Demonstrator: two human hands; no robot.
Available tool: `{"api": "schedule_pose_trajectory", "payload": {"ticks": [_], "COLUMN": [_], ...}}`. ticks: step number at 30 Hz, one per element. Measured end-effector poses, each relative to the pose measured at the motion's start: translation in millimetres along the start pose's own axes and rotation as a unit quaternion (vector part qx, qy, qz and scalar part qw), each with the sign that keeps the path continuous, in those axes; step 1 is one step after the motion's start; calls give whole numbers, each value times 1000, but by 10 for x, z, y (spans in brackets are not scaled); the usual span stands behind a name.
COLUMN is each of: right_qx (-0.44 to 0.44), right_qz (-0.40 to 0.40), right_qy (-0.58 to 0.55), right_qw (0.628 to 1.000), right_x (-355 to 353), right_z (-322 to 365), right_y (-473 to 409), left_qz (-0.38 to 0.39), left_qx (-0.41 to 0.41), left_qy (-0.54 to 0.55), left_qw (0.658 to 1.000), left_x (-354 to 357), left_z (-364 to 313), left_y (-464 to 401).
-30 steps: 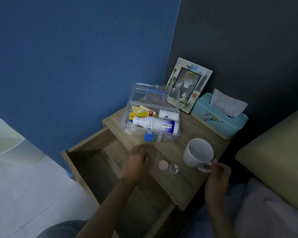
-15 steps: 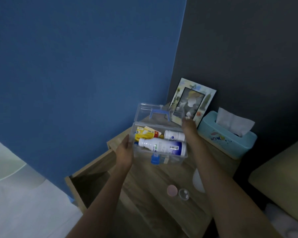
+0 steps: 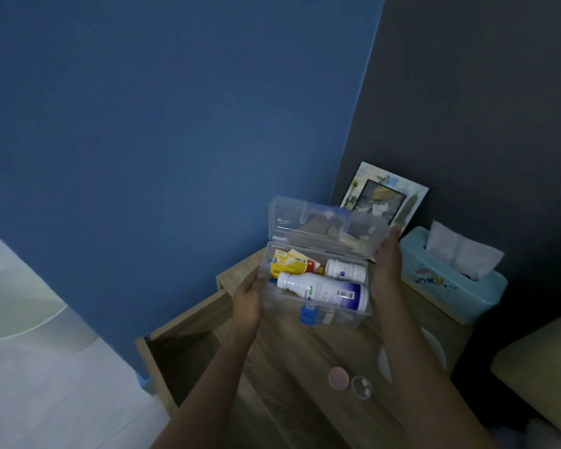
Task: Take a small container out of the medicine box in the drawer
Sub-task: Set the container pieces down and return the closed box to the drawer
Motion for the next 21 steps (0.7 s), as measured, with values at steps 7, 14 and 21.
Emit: {"api": "schedule_pose_trajectory", "payload": {"ticks": [7, 14, 21], "right_qx": [-28, -63, -38], "right_qz": [-13, -24, -52], "right_qy": [48, 45, 45], "right_qw": [998, 997, 997], "right_x": [-380, -315, -366], "right_z": [-281, -421, -523], "right_y": [801, 1009, 1049], "left_qz": [110, 29, 7], "left_qx": [-22, 27, 43], "left_qy": [136, 32, -6], "left_qw": [984, 999, 999], "left_x": [40, 16, 12], "left_z": [-95, -126, -83], "left_y": [28, 62, 5]}}
Point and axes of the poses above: each hand's wrist, its own y-axis away from the middle knuckle, its own x-axis out of the palm, z = x × y, the point moved 5 cm from there along -y, towards the middle knuckle, and after that the axes turned 12 degrees about -x, right-handed, at the moved point
